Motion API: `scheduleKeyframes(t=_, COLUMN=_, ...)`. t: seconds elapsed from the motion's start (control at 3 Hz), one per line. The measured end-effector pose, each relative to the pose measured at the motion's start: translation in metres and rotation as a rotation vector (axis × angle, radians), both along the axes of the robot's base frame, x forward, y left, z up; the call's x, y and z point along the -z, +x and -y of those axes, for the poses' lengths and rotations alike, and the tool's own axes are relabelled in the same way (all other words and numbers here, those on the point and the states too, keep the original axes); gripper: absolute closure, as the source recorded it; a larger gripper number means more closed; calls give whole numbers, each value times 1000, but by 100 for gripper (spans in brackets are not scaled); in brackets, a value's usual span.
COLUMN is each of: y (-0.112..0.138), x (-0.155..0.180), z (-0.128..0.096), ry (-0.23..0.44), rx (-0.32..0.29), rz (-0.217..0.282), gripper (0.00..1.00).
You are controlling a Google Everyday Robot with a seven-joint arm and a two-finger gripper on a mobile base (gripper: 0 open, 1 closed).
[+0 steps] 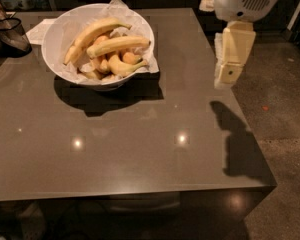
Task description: Pick banana from white bowl
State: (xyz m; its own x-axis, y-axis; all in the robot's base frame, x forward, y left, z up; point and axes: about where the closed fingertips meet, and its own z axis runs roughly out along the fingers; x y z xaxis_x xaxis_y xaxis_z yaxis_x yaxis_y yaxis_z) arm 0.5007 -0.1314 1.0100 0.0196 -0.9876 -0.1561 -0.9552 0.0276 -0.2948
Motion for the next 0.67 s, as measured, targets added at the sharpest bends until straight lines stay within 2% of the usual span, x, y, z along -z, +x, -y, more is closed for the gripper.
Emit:
scheduleKeyframes(t=0.33, y=2, x=-3, z=-2, ry=9, rx=2, rz=19, gripper=0)
scheduleKeyframes(t=0.67, y=21, x=-5, z=-16, ry=55, rx=-19, rz=31, gripper=0)
